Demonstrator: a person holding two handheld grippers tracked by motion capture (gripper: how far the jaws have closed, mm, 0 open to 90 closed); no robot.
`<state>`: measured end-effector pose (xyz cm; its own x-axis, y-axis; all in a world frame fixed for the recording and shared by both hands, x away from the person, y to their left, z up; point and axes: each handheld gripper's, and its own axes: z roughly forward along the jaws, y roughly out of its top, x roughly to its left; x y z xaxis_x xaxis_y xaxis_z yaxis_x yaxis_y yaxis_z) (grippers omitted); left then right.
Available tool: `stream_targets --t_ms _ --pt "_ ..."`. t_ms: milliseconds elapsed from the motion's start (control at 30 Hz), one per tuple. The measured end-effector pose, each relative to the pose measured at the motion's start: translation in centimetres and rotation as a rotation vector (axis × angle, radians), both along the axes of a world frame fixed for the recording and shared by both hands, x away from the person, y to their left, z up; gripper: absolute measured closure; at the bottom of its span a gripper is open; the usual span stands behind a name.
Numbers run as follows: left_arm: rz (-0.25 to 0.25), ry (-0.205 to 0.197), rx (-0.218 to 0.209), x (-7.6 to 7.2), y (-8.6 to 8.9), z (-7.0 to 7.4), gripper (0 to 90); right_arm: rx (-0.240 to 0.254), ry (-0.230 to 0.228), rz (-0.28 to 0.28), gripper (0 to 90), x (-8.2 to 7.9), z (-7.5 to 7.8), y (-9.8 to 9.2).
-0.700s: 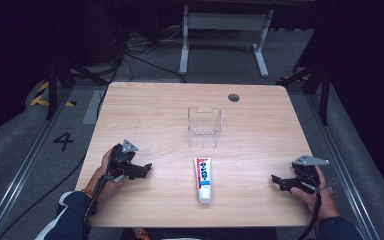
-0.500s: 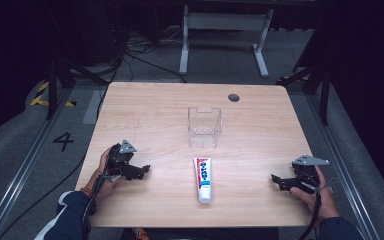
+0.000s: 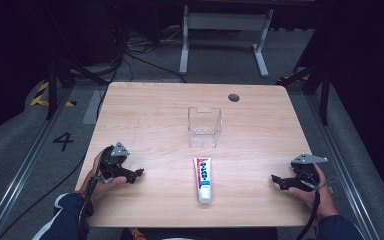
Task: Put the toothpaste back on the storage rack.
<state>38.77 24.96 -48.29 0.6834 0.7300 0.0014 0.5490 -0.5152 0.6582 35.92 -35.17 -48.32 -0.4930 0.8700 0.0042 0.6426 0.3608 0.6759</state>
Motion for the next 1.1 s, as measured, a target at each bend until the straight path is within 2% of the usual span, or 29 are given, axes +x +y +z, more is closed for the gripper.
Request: stream_targets --t_ms 133,167,200,267,333,467,500,533,600,667,767,867,900,933,1100 --pt "0.000 0.017 0.000 -0.1 0.1 0.1 0.4 -0.012 0.015 0.000 5.5 0.0 0.2 0.2" --pt "-0.005 0.019 0.001 0.0 0.1 0.1 0.3 0.000 0.012 0.007 14.6 -0.1 0.4 0.3" --pt "-0.010 0.016 0.000 0.0 0.1 0.1 0.3 0.000 0.012 0.007 14.6 -0.1 0.4 0.3" --pt "-0.027 0.006 -0.003 0.1 0.2 0.0 0.3 0.004 0.007 0.021 21.1 -0.3 0.6 0.4" --pt "-0.035 0.008 -0.003 0.2 0.3 0.0 0.0 0.015 0.016 0.028 17.3 -0.7 0.9 0.8" --pt "-0.044 0.010 -0.005 0.4 0.3 0.0 0.0 0.013 0.005 0.057 19.8 -1.3 1.7 1.8" --pt "-0.042 0.000 -0.002 0.4 0.3 0.0 0.0 0.019 0.002 0.066 20.1 -1.4 2.0 2.2" --pt "-0.035 0.008 -0.013 0.4 0.2 -0.1 0.0 0.021 -0.003 0.078 20.3 -1.6 2.3 2.6" --pt "-0.028 0.013 -0.009 0.4 0.2 0.0 0.0 0.029 -0.001 0.094 22.5 -1.7 2.6 3.4" --pt "-0.027 0.012 -0.008 0.4 0.1 0.0 0.1 0.007 -0.004 0.111 23.4 -1.7 2.9 4.3" --pt "-0.026 0.014 -0.008 0.4 0.1 0.0 0.1 0.045 0.002 0.144 24.0 -1.7 3.5 5.7" --pt "-0.024 0.013 -0.006 0.4 0.1 0.0 0.0 0.049 -0.001 0.182 24.2 -1.7 4.1 7.4" --pt "-0.024 0.013 -0.006 0.4 0.1 0.0 0.1 0.049 -0.001 0.182 24.2 -1.7 4.1 7.4" --pt "-0.022 0.012 -0.005 0.4 0.1 0.0 0.1 0.055 -0.005 0.210 24.2 -1.7 4.6 8.6" --pt "-0.003 0.000 -0.005 0.2 0.1 0.0 0.3 0.055 0.008 0.274 24.4 -1.7 5.1 11.8"
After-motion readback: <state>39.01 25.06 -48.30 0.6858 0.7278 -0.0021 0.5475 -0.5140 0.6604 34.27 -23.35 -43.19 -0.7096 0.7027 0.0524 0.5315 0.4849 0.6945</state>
